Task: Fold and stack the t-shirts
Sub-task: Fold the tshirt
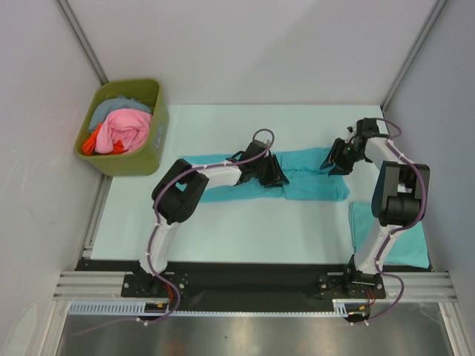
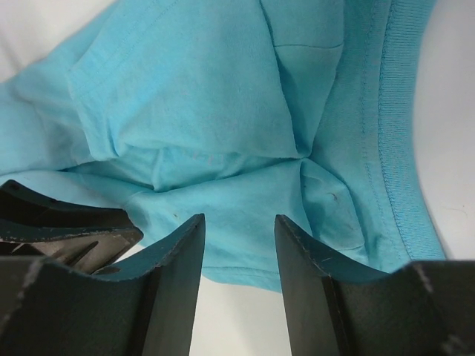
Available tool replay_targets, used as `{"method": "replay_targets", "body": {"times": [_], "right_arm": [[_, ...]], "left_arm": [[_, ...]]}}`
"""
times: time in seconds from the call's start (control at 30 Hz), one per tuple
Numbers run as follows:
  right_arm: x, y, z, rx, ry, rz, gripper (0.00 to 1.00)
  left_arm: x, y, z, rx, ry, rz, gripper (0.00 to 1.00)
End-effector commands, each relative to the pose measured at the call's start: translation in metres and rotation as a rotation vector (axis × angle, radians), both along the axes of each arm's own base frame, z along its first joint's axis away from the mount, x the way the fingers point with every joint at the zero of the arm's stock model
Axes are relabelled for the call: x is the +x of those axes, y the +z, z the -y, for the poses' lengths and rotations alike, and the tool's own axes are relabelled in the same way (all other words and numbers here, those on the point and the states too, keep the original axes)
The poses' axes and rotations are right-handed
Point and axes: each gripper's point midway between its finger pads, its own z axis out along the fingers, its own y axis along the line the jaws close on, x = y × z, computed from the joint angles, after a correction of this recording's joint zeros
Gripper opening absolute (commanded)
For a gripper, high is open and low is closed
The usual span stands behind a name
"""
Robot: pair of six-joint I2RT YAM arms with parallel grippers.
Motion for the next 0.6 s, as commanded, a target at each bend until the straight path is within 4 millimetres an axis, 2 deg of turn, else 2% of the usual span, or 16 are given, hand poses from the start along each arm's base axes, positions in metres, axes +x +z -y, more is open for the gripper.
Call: {"method": "replay_targets", "body": {"times": [0.0,0.23,0.57], "right_arm": [[0.006,0.007,0.002,0.0,0.001,0.016,0.49],[0.004,-0.002,0.002,0.008,0.012,-0.004,0.48],[-0.001,-0.015,0.021,-0.069,-0.016,-0.034,0.45]], "left_arm": [[0.004,0.008,0.014,-0.056,-0.017,-0.016,0.37],[0.007,0.017,0.018,-0.075,-0.033,0.006,0.34],[0.008,0.027,0.02,-0.1,-0.041,0.011,0.32]]}}
